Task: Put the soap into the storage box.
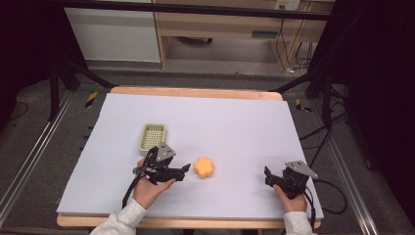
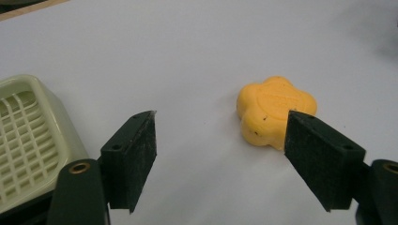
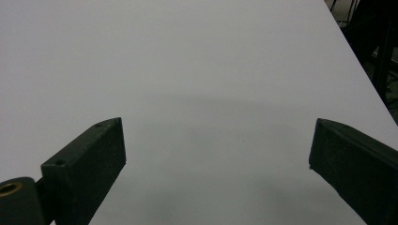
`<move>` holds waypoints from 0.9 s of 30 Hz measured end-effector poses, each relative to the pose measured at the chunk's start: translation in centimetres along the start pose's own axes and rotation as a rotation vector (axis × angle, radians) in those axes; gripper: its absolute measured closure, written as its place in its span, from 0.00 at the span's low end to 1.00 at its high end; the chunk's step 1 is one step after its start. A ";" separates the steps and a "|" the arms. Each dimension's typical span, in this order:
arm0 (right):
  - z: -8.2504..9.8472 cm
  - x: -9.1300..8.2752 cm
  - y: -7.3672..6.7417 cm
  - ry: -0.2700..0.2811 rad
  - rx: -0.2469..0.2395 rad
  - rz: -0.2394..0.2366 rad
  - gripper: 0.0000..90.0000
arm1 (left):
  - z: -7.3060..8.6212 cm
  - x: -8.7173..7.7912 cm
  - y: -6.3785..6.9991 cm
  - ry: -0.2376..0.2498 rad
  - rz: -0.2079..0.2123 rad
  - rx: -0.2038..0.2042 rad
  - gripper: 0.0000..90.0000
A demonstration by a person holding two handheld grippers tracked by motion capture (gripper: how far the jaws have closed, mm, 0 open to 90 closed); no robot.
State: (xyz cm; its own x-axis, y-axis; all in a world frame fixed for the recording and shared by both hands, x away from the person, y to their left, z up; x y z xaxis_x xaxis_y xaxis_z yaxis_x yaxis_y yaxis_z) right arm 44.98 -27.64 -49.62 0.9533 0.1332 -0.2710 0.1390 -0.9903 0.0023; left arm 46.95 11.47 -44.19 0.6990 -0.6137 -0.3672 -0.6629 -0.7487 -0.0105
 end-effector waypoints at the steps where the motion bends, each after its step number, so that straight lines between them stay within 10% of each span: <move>1: 0.0 0.0 0.0 0.000 -0.001 0.000 0.05 | -0.1 0.1 0.1 -0.001 0.002 0.000 0.28; 27: 0.0 0.0 -0.1 0.000 -0.007 0.001 0.05 | -0.5 3.3 2.4 -0.027 0.042 0.025 0.28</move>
State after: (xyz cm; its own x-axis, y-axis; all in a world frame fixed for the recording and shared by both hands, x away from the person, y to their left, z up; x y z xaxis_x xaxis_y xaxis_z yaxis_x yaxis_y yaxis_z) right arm 44.98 -27.57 -49.63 0.9534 0.1324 -0.2713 0.1401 -0.9901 0.0092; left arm 47.82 7.51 -44.93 0.6629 -0.6374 -0.3928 -0.6983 -0.7156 -0.0173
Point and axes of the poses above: each handheld gripper's, and its own axes: x roughly forward along the jaws, z roughly out of its underside, y roughly to its right, the point moved 2 cm from there along x, roughly forward along the jaws, and after that the axes turned 15 degrees about y, right-handed, at the moved point
